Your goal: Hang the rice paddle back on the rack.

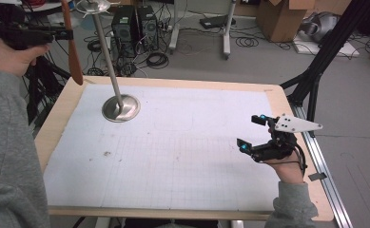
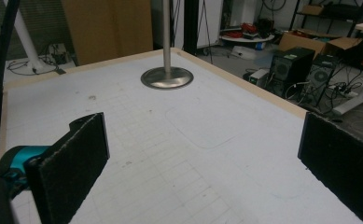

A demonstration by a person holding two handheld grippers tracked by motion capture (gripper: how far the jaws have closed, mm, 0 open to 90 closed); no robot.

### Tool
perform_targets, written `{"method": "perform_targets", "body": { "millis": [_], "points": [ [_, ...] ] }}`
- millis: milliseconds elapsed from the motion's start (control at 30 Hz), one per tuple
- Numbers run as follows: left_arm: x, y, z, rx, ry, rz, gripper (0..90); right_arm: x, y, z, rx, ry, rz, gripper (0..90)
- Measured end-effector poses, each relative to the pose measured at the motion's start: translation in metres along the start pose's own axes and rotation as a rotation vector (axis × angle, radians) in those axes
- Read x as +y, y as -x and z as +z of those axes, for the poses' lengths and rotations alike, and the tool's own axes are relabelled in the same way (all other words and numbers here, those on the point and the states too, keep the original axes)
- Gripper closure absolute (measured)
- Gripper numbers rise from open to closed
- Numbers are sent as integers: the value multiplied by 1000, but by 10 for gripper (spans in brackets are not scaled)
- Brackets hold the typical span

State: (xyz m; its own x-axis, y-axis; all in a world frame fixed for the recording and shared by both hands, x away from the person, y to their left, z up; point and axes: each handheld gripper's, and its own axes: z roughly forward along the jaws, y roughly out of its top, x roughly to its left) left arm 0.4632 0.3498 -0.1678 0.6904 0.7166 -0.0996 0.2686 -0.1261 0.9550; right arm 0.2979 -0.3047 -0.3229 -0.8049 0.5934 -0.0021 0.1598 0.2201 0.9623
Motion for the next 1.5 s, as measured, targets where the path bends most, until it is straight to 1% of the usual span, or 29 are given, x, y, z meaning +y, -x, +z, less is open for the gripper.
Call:
{"method": "perform_targets", "body": {
  "millis": [267,667,1067,1133,1200,1367,1433,1467,1500],
  "points": [
    [-2,0,6,-3,-10,-2,650,0,0,0,1,-1,3,4],
    [-3,0,11,0,-26,3,650,-1,0,2,5,-10,-1,4],
    [-4,0,18,7,-18,-7,650,-1,0,2,10,-11,2,3],
    [-4,0,19,5,-19,-2,650,-1,0,2,8,-9,-2,4],
    [-4,1,20,7,-16,-9,650,-1,1,2,8,-9,0,4],
    [-5,2,21,24,-15,5,647,-2,0,1,7,-11,7,4],
    [-5,2,20,19,-14,10,635,-2,0,1,7,-11,7,4],
    [-5,3,19,4,-7,14,612,-2,1,1,8,-10,2,4],
    [-5,3,19,1,-6,18,575,-1,0,1,9,-13,5,4]
  ]
}}
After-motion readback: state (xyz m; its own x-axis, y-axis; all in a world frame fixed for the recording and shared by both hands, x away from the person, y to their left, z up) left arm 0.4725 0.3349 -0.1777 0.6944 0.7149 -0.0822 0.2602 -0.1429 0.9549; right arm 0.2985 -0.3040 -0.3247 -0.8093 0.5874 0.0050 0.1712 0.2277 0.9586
